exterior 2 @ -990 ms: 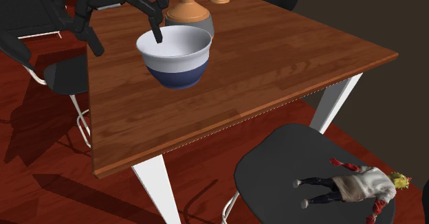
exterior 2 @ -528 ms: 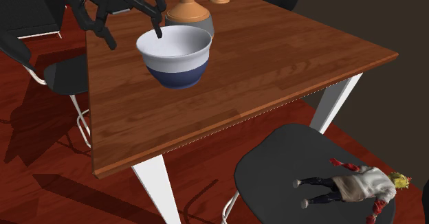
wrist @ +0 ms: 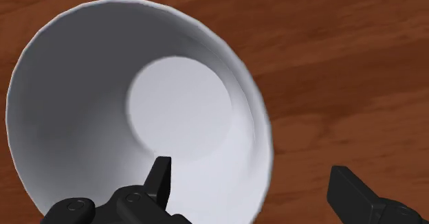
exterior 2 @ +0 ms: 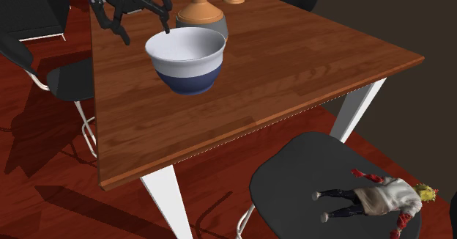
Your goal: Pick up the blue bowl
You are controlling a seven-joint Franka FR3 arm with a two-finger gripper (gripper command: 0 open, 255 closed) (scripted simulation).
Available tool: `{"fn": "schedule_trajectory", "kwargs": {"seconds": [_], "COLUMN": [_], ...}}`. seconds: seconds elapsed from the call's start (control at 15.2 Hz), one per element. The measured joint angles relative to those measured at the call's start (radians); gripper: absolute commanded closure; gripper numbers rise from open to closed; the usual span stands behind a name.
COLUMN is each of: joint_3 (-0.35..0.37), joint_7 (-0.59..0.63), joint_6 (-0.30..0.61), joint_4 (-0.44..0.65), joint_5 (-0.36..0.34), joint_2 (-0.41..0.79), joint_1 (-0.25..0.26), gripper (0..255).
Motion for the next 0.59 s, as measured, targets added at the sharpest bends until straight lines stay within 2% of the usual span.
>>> {"fn": "schedule_trajectory", "kwargs": {"seconds": [0.53, 0.59], "joint_3": [-0.004, -0.004], "joint_7": [0.026, 0.028], "joint_6": [0.083, 0.087], "joint_4": [-0.042, -0.044], "joint_5": [-0.02, -0.021], "joint_2": [0.043, 0.045], "joint_1": [0.004, 0.004], "gripper": [0, 255]}}
